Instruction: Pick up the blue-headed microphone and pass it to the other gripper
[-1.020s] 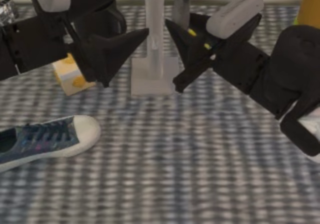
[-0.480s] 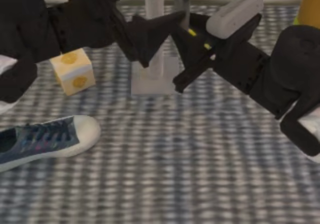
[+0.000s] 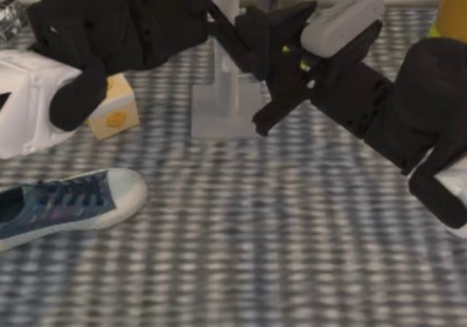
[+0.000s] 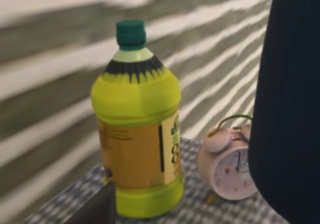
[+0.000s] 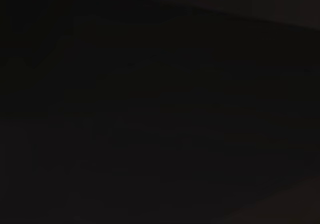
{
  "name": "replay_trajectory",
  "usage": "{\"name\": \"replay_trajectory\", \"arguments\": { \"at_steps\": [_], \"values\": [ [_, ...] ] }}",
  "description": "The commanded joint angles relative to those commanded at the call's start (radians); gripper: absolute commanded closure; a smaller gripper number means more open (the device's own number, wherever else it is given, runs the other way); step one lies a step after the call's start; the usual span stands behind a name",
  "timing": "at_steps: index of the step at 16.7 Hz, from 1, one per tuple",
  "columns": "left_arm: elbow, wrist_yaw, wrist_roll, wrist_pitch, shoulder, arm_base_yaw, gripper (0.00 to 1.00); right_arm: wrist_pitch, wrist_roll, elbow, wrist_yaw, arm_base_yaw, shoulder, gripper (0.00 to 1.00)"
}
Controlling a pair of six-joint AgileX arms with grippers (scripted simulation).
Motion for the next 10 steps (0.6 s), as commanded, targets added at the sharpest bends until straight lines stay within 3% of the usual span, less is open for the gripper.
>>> {"name": "replay_trajectory", "arguments": {
  "at_steps": [1,10],
  "values": [
    [0.000,0.000,0.000,0.000,0.000,0.000,0.00,0.000,0.000,0.000,0.000,0.000,0.000,1.00],
    [0.000,0.000,0.000,0.000,0.000,0.000,0.68,0.000,0.000,0.000,0.000,0.000,0.000,1.00]
  ]
}}
